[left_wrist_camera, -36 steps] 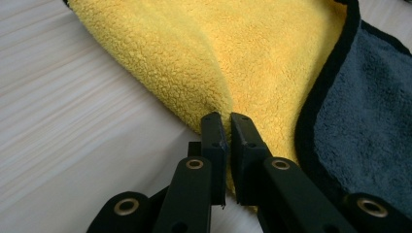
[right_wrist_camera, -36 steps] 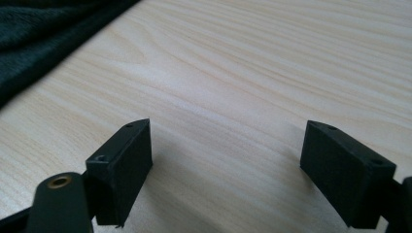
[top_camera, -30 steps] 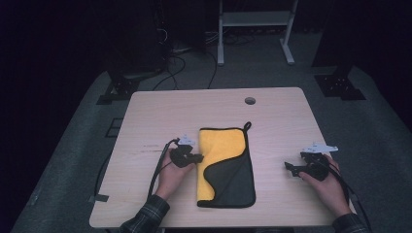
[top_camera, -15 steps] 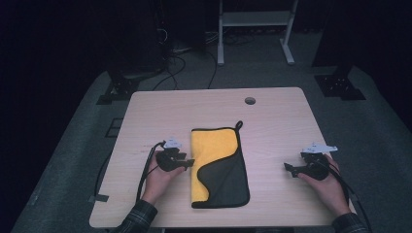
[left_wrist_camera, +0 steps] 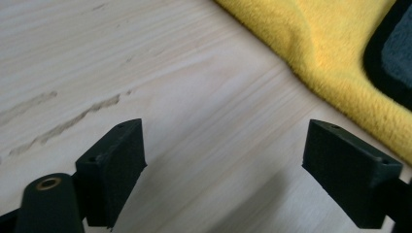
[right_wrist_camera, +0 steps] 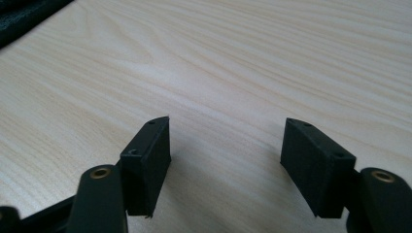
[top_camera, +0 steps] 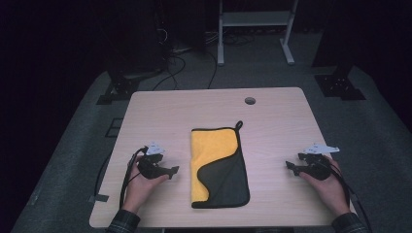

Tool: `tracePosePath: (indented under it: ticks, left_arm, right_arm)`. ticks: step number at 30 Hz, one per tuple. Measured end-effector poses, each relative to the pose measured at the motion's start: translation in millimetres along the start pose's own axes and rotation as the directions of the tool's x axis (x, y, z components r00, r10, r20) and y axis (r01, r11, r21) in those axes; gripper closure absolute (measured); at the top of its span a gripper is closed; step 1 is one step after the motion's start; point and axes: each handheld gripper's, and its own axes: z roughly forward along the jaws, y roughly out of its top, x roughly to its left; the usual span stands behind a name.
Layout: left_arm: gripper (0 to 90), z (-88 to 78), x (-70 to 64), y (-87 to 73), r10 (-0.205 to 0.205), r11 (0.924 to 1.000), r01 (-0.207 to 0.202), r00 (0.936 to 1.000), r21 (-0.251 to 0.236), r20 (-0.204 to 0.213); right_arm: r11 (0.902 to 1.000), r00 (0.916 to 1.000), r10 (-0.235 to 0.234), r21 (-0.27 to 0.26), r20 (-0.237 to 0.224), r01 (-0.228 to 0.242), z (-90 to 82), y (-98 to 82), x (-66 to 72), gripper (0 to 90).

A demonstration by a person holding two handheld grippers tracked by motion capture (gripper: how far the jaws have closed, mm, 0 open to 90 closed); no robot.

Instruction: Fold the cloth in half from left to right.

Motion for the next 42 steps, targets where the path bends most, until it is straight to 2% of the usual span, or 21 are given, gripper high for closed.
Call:
tracePosePath:
  ticks: [4,7,9,11,12,13,16,22,30,42]
  left_arm:
    - [10.3,-5.0,6.7,-8.9,-0.018,0.9998,0.018,0.9998,0.004,-0.012]
    - [9.3,-7.2,10.9,-15.9,-0.013,0.9997,0.014,0.9998,0.018,-0.015]
    - [8.7,-8.5,12.9,-20.0,0.005,1.0000,-0.005,0.9996,0.008,-0.027]
    - [8.7,-9.5,13.7,-22.2,0.016,0.9999,-0.016,0.9994,0.004,-0.032]
    - [8.5,-9.6,13.5,-24.2,0.041,0.9991,-0.041,0.9981,0.004,-0.045]
    - [7.1,-9.3,13.7,-25.6,0.046,0.9990,-0.046,0.9980,0.002,-0.043]
    - [0.1,-7.4,14.2,-29.4,0.040,0.9989,-0.041,0.9982,-0.024,-0.045]
    - [0.0,-7.3,14.1,-29.3,0.041,0.9989,-0.042,0.9981,-0.021,-0.045]
    - [0.0,-7.2,14.2,-28.8,0.044,0.9989,-0.045,0.9980,-0.016,-0.046]
    - [0.0,-7.2,14.3,-28.8,0.044,0.9989,-0.044,0.9980,-0.016,-0.045]
  right_arm:
    - [0.9999,0.9999,-0.010,0.003,0.004,0.010,-1.2,1.4,0.9,35.6]
    - [0.9999,0.9999,-0.013,-0.004,-0.002,0.013,-2.5,3.8,2.6,36.3]
    - [0.9999,0.9999,-0.015,-0.006,-0.006,0.015,-3.5,5.7,3.4,36.5]
    - [0.9998,0.9997,-0.011,-0.019,-0.022,0.011,-4.7,8.0,4.6,37.5]
    - [0.9998,0.9996,-0.007,-0.020,-0.028,0.006,-4.8,8.6,5.3,37.6]
    - [0.9999,0.9995,-0.011,-0.013,-0.031,0.011,-4.8,10.2,6.4,37.6]
    - [0.9997,0.9986,-0.019,-0.015,-0.048,0.018,-5.0,14.6,9.9,37.7]
    - [0.9984,0.9941,-0.048,-0.033,-0.098,0.045,-4.7,27.2,21.7,39.1]
    - [0.9926,0.9815,-0.111,-0.066,-0.156,0.102,0.4,48.8,42.7,40.4]
    - [0.9862,0.9600,-0.154,-0.096,-0.234,0.135,13.0,73.3,68.5,40.4]
